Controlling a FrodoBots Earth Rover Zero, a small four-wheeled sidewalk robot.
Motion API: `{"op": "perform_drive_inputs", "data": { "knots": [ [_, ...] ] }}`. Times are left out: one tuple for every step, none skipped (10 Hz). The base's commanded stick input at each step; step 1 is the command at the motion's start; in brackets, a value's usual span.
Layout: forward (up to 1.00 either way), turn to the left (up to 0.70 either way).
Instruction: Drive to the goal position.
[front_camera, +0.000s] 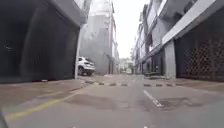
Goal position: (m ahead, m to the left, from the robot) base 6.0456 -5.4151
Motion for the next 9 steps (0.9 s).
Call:
{"op": "perform_drive_inputs", "data": {
  "knots": [
    [0.85,0.0],
    [0.85,0.0],
    [0.85,0.0],
    [0.85,-0.11],
    [0.85,-0.28],
    [0.85,-0.31],
    [0.85,-0.33],
    [0.85,-0.26],
    [0.85,-0.22]
  ]
}}
